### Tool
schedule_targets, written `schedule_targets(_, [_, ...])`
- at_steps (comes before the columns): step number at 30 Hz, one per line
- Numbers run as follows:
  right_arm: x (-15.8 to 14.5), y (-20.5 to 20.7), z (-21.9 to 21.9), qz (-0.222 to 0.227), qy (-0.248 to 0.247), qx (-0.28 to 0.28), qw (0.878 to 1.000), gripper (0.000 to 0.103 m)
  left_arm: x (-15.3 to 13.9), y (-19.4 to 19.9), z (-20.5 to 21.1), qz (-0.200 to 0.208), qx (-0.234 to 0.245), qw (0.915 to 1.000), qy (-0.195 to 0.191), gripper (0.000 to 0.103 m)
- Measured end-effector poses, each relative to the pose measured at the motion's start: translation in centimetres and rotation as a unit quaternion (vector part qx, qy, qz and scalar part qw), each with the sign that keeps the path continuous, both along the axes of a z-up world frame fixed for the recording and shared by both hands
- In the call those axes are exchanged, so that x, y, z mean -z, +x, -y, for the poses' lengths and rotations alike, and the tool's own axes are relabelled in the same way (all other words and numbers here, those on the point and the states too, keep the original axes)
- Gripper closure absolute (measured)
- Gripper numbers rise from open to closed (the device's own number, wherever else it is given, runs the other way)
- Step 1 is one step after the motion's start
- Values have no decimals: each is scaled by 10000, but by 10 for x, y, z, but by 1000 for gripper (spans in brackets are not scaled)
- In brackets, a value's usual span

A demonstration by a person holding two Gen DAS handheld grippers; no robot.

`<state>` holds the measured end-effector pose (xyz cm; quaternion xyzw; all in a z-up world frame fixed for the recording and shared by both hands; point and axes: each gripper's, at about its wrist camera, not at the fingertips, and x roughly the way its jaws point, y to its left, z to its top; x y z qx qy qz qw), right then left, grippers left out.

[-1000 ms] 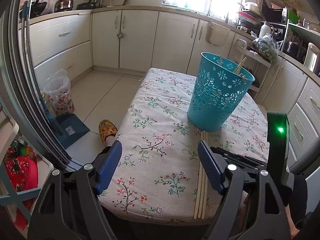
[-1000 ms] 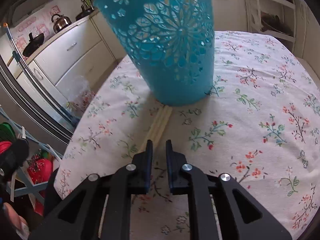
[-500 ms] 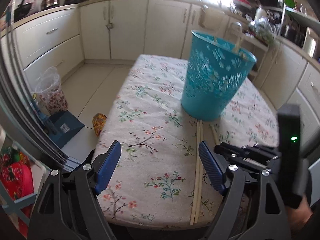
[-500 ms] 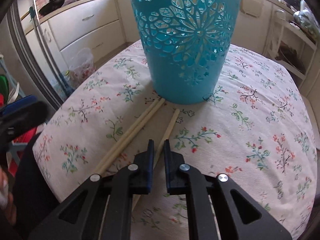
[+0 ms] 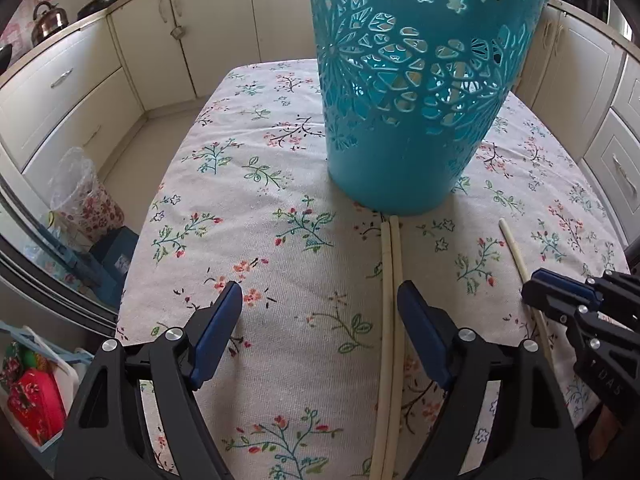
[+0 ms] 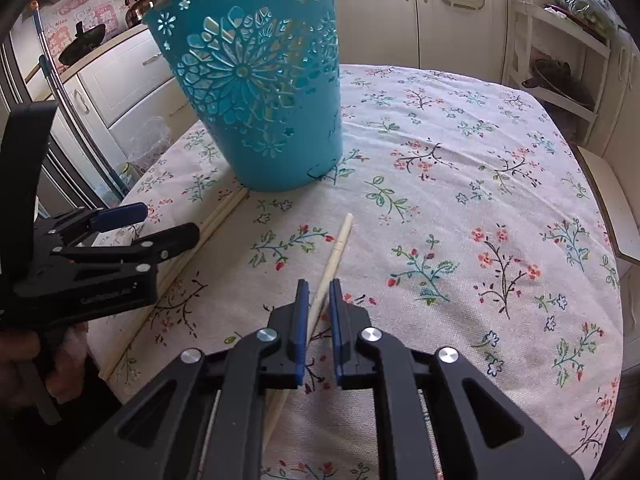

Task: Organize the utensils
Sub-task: 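Move both grippers back to the remaining sticks beside the basket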

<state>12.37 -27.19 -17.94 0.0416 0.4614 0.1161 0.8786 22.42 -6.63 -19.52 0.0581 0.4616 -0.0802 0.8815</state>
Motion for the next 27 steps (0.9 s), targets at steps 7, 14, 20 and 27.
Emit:
schedule_targets(7, [-1,3,6,21,260,55,9996,91,-1,7,-4,-15,-115,9999,16,27])
schedule_targets(14, [-1,7,1,99,85,-39,9999,91,-3,10,17,-40,180,9996,208,45])
schedule_targets(20, [0,6,6,68,83,-78,9999,91,-6,6,16,-190,255,9995,83,60])
schedule_targets(27, [2,5,7,53,204,-49,9998,87,-14,5,0,-263,217,9989,-336,60])
